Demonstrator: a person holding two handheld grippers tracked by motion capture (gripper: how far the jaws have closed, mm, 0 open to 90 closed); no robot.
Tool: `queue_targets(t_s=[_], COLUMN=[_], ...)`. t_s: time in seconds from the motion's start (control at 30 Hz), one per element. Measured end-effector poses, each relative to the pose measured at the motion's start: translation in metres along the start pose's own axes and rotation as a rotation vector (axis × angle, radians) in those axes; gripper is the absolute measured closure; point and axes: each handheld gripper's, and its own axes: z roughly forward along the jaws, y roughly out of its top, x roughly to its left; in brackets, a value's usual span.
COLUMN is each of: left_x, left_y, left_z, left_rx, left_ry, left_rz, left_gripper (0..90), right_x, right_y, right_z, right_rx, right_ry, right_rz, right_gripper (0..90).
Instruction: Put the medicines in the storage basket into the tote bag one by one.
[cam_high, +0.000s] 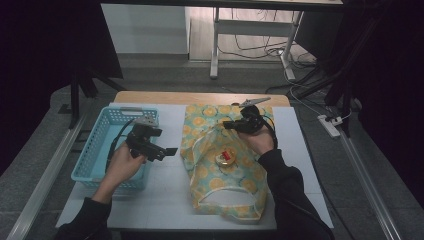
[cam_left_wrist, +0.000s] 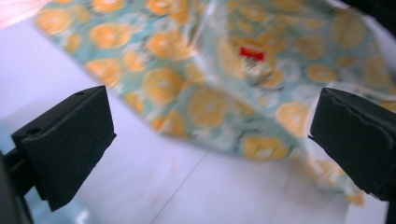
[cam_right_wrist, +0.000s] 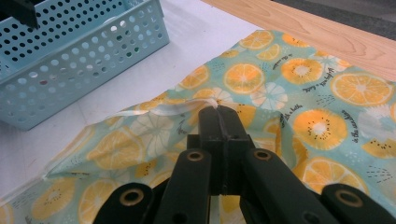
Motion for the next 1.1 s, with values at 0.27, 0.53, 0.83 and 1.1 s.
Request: queue_targets(t_s=[0.27, 0.53, 0.83, 1.1], left_x=[0.022, 0.046, 0.063, 0.073], left_y=[-0.023, -0.047, -0.064, -0.075], left_z=[-0.022, -0.033, -0.028, -0.008], left_rx=[0.025, 0.042, 0.110, 0.217], left_ry=[0.108, 0.186, 0.229, 0.205], left_rz=[-0.062, -0.114, -0.140, -0.121], left_gripper=[0.0, 0.0, 0.0, 0.0], right_x=[0.001, 0.001, 0.001, 0.002], right_y=[0.000, -0.001, 0.000, 0.000], right_z=[0.000, 0.001, 0.001, 0.002], right_rx=[0.003, 0.006, 0.005, 0.003], right_ry=[-0.001, -0.001, -0.001, 0.002], right_rz=[-0.003, -0.005, -0.008, -0.009], right_gripper=[90.0, 90.0, 90.0, 90.0])
